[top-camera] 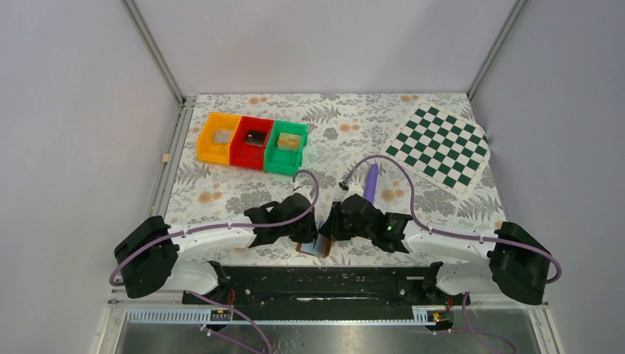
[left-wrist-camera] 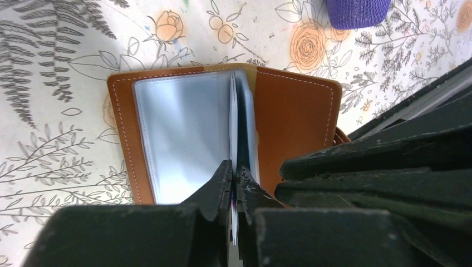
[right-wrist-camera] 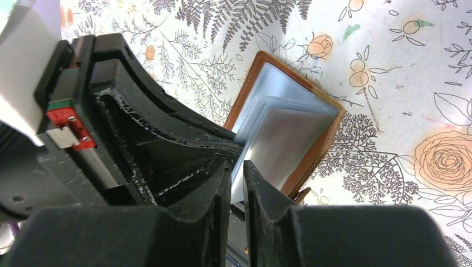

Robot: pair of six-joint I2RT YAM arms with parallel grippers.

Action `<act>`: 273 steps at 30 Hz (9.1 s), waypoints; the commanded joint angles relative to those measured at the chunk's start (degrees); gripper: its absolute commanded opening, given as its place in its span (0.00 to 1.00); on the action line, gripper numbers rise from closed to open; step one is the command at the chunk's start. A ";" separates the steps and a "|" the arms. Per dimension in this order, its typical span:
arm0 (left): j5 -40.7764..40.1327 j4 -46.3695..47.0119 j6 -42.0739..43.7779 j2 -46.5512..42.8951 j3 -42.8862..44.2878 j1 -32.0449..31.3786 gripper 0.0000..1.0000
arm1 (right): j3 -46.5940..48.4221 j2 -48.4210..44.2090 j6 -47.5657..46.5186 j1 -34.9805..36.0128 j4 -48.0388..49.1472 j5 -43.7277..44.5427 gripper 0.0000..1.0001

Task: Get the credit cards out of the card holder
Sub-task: Remove the credit card from the card holder.

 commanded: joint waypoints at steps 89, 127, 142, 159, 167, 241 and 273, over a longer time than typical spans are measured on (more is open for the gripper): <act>-15.86 -9.66 -12.25 -6.62 -6.65 -2.00 0.17 | -4.49 11.56 -5.73 -1.10 14.90 -3.69 0.28; -13.70 -7.34 -12.37 -13.69 -11.42 1.22 0.00 | 2.27 21.98 12.39 -1.27 21.75 -6.71 0.27; -15.64 -8.73 -11.44 -13.97 -13.66 2.48 0.00 | -1.46 24.14 2.29 -1.36 20.98 -5.52 0.23; -12.82 -7.99 -9.49 -15.36 -12.76 3.60 0.00 | 4.75 18.78 -15.90 -1.81 2.50 -3.80 0.24; -11.18 -7.23 -11.15 -17.30 -12.88 3.58 0.00 | 3.56 18.06 6.39 -1.67 21.63 -13.05 0.26; -8.44 -4.82 -7.93 -13.15 -15.16 6.39 0.02 | -3.56 28.14 1.68 -4.34 31.81 -15.09 0.29; -12.33 -13.97 -7.65 -11.88 -11.65 7.70 0.04 | -9.94 13.48 0.16 -13.76 27.65 -20.48 0.00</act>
